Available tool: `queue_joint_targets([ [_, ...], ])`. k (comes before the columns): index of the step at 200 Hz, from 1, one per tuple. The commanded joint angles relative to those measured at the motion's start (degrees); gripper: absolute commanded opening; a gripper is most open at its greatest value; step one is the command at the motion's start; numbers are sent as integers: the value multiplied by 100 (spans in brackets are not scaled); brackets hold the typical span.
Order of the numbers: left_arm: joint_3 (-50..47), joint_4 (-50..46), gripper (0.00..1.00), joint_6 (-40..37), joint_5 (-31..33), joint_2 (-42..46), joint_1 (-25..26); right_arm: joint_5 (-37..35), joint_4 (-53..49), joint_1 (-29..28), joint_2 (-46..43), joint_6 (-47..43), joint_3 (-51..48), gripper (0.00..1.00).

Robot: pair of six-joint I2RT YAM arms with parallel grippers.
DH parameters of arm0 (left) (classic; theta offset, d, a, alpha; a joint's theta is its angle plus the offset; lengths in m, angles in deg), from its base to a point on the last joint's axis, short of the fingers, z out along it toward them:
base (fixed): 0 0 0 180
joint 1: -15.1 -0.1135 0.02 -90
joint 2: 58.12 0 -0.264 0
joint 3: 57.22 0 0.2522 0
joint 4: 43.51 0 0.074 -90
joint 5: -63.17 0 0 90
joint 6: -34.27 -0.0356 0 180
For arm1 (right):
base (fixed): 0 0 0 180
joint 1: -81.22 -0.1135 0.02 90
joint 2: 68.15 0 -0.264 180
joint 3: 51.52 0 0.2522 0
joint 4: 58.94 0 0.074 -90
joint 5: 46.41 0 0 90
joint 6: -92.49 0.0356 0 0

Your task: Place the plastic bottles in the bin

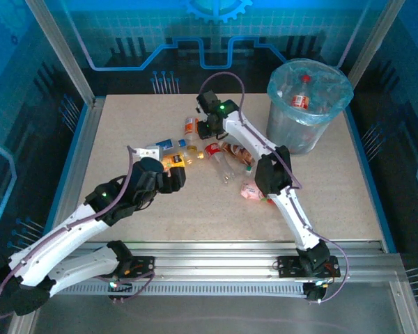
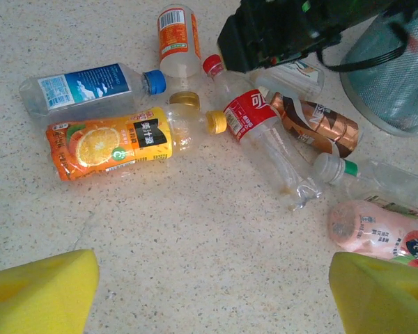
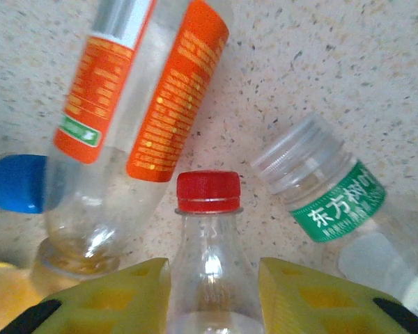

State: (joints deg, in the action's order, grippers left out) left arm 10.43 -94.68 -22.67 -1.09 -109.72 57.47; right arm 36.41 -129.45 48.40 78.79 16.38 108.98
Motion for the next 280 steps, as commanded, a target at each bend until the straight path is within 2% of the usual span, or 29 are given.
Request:
queue_joint_targets([
  [1,210,94,87,-100,65,0,-58,175,55,55,-523,-8,-306,38],
  [18,201,92,87,-98,46,-1,-77,245,-7,41,-646,0,-454,42],
  [40,212,42,87,-89,28,16,-87,79,-259,-11,-836,-24,-622,54],
  [53,197,23,87,-73,36,28,-92,-36,-248,-63,-1022,-100,-971,58],
  [73,150,84,87,-80,24,29,-107,-165,-112,-126,-1309,-163,-1545,61],
  [103,148,206,87,-114,-26,-102,-141,22,255,-117,-1538,-152,-2238,65],
  [154,78,427,87,-45,-101,-201,-149,200,217,-137,-1325,-115,-2209,65],
  [280,104,262,87,113,-168,-123,-211,632,113,-44,-775,52,-2013,65],
])
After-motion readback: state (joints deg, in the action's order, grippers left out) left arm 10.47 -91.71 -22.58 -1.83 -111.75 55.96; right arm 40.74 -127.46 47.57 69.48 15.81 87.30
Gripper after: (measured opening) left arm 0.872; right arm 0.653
